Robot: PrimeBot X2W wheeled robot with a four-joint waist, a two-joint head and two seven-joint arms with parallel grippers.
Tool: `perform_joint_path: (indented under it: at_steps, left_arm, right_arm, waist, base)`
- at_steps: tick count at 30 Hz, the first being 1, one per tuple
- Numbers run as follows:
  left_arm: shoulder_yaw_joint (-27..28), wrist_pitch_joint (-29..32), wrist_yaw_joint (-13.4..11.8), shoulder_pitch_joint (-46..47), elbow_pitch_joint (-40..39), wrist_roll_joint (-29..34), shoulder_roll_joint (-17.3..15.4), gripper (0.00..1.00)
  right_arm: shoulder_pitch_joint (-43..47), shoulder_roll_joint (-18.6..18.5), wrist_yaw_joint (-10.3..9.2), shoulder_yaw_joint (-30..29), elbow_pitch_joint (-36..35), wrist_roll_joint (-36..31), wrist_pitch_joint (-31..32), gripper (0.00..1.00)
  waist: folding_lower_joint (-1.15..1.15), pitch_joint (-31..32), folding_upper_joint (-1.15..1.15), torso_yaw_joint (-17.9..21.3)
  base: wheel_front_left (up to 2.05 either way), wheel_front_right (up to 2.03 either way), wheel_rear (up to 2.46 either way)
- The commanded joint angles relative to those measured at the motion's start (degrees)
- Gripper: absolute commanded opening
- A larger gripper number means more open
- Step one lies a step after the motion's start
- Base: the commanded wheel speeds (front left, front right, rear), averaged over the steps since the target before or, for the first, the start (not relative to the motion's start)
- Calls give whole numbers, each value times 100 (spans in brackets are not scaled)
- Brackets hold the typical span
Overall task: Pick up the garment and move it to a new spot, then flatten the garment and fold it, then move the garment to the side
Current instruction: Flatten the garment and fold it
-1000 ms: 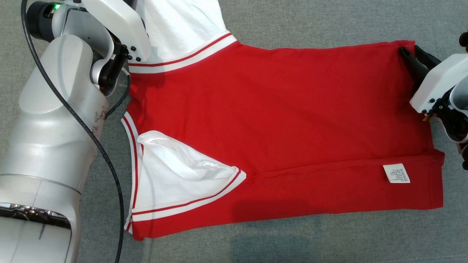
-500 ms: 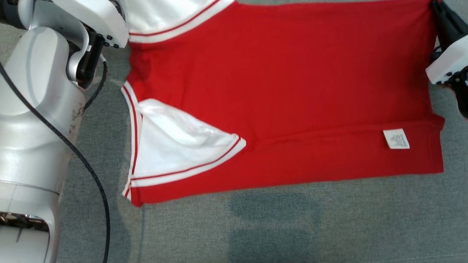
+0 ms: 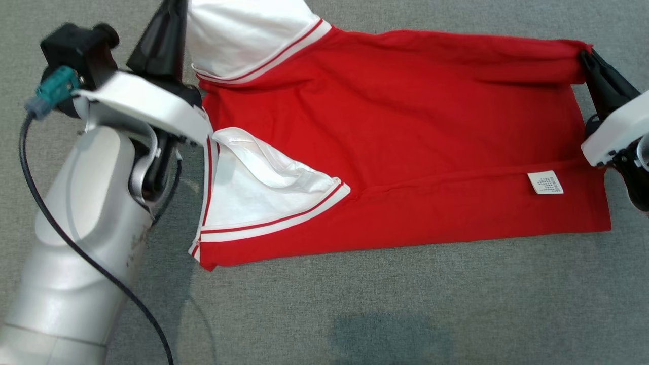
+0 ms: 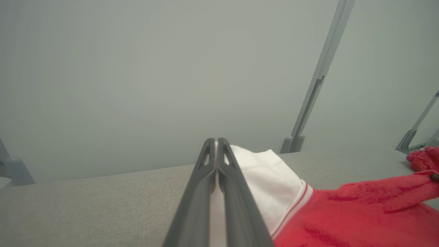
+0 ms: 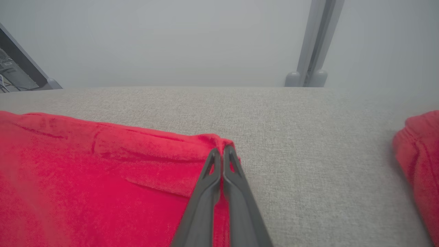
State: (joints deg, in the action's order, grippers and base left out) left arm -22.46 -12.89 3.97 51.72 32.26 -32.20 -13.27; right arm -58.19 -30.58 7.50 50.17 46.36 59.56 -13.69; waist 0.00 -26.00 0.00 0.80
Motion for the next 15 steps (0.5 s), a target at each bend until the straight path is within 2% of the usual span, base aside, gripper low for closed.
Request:
perform_joint_path:
  at_steps: [1,7,8,9,15]
  left_arm:
    - [167,-51,-45,-312,-484,-82,-229,0]
    - [193,41,-339,-1344,-1653,-197,-349,0]
    - [193,41,-339,-1344,-1653,-197,-349,0]
    - [196,118,-440,-1654,-2046,-233,-400,0]
    - [167,303,-704,-2361,-2974,-294,-481,0]
  right_arm:
    - [337,-281,-1,83,-144,84,-100,0]
    - [726,-640,-1,99,-275,277,-122,0]
    - [726,-640,-1,99,-275,277,-122,0]
    - [836,-705,-1,71,-314,324,-126,0]
    - [1126,-853,-1,-91,-426,361,-128,0]
  waist:
    - [0,128,0,-80]
    - [0,320,0,-241]
    - [0,320,0,-241]
    - [0,350,0,-274]
    - [0,397,0,-385]
  base:
    - [0,0,0]
    - [0,0,0]
    - [0,0,0]
    - [0,0,0]
    - [0,0,0]
